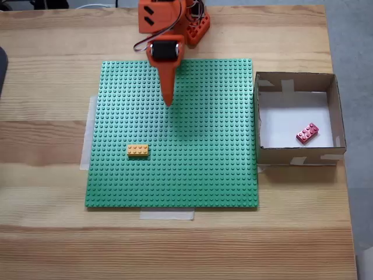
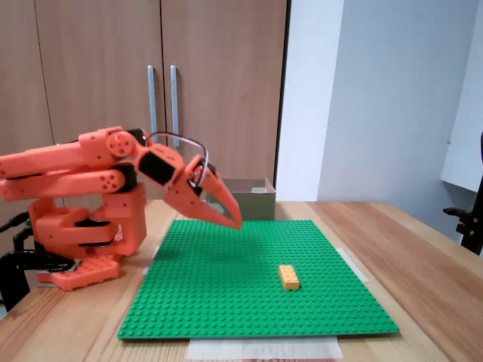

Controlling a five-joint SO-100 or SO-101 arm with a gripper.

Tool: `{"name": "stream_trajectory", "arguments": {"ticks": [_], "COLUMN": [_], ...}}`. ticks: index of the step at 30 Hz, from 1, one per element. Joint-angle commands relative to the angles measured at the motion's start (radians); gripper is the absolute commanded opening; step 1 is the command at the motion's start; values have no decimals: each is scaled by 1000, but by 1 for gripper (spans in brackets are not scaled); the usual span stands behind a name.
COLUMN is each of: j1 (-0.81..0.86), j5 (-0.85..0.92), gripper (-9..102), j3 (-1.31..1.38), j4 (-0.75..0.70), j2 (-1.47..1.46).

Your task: Pick the red lego block and put it in the box.

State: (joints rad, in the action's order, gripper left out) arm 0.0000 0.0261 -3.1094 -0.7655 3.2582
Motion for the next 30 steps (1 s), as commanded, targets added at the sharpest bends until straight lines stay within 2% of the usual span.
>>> {"name": "stream_trajectory", "arguments": {"ticks": [1,6,11,30], "j1": [6,14,-3,12], "j5": [20,35,31,21], "gripper": [-1,-1,-1,-1], "j3": [-48,-81,-83,-83], "j4": [72,86,5,3], "j2": [5,5,6,6]}}
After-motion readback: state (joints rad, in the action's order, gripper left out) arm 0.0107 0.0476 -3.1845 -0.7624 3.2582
